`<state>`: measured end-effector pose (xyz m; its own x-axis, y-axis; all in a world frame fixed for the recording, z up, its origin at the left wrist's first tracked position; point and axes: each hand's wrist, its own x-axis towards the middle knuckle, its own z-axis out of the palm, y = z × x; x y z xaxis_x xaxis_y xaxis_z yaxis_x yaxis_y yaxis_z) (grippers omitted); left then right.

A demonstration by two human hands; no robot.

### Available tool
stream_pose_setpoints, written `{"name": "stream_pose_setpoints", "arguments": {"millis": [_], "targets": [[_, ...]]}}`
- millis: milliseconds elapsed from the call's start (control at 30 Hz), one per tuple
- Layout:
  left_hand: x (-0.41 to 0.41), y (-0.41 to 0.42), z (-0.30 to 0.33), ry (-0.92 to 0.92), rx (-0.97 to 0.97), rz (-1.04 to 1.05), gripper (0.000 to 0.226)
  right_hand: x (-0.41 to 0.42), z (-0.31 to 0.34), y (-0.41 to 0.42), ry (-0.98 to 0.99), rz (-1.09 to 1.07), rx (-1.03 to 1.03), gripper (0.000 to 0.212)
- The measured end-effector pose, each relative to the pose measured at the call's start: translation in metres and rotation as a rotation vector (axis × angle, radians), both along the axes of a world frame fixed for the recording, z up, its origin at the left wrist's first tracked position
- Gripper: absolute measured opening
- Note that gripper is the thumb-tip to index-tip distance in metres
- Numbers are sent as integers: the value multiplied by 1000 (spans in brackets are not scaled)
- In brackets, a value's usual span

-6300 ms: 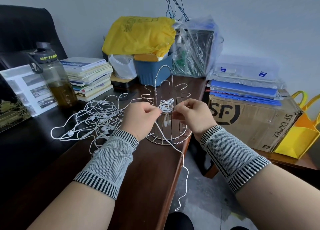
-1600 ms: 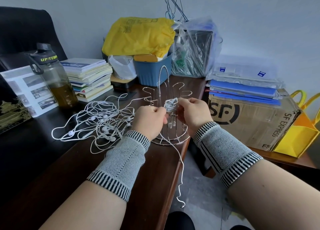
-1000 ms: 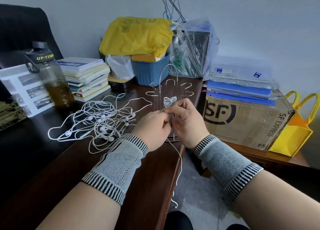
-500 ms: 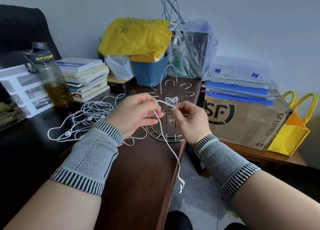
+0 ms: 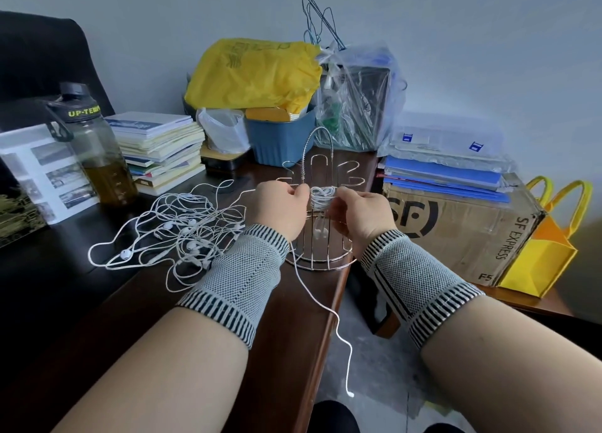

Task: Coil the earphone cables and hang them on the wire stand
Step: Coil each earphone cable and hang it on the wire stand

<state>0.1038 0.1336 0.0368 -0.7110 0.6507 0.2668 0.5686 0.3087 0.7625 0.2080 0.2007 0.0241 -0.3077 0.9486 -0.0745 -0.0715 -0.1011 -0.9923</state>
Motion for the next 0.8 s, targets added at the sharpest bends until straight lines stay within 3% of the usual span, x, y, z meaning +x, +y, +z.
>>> {"name": "stream_pose_setpoints", "arguments": {"millis": [100,267,533,667,800], "targets": [[-4,0,-9,19,-64,-49,46,0,0,3,-43,-3,-5,46],[3,-6,-16,-212,50,-134,32,2,-4,3,33,-2,-63,27],[7,-18,-21,-362,110,-224,27,9,-10,6,118,27,-56,11],[3,-23,-29,-267,95,-248,36,13,-15,1,95,35,80,13],[9,-27,-28,-11,-4,-261,36,16,-21,-4,-62,24,447,25]]}}
